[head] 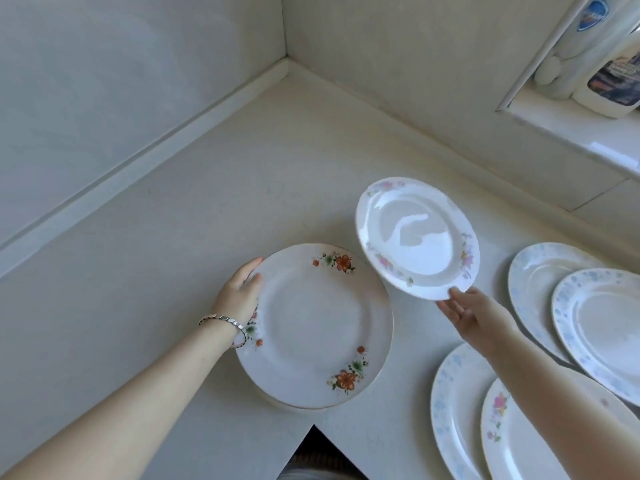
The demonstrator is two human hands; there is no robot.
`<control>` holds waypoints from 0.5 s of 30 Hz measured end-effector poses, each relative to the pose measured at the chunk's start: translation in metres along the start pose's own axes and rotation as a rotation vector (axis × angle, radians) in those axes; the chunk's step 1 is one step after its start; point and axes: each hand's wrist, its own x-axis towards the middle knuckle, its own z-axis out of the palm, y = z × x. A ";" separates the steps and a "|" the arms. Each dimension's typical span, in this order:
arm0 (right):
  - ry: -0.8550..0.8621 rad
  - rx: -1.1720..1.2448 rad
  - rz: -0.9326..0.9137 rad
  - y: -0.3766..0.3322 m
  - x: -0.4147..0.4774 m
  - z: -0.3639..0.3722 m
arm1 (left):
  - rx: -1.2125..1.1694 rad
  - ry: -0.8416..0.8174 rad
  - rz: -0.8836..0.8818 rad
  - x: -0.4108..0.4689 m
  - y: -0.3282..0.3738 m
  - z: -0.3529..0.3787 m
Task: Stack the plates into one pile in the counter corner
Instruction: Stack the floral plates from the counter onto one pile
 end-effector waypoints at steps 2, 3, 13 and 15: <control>-0.047 -0.098 -0.005 0.012 -0.019 -0.003 | -0.074 0.035 -0.018 -0.004 0.001 -0.001; -0.061 -0.159 -0.008 0.018 -0.027 -0.003 | -0.111 0.050 -0.039 -0.007 0.001 -0.001; -0.183 -0.553 -0.041 0.060 -0.062 0.000 | -0.182 0.042 -0.048 -0.030 -0.017 -0.001; -0.170 -0.580 -0.032 0.062 -0.065 0.002 | -0.136 0.038 -0.010 -0.033 -0.016 0.002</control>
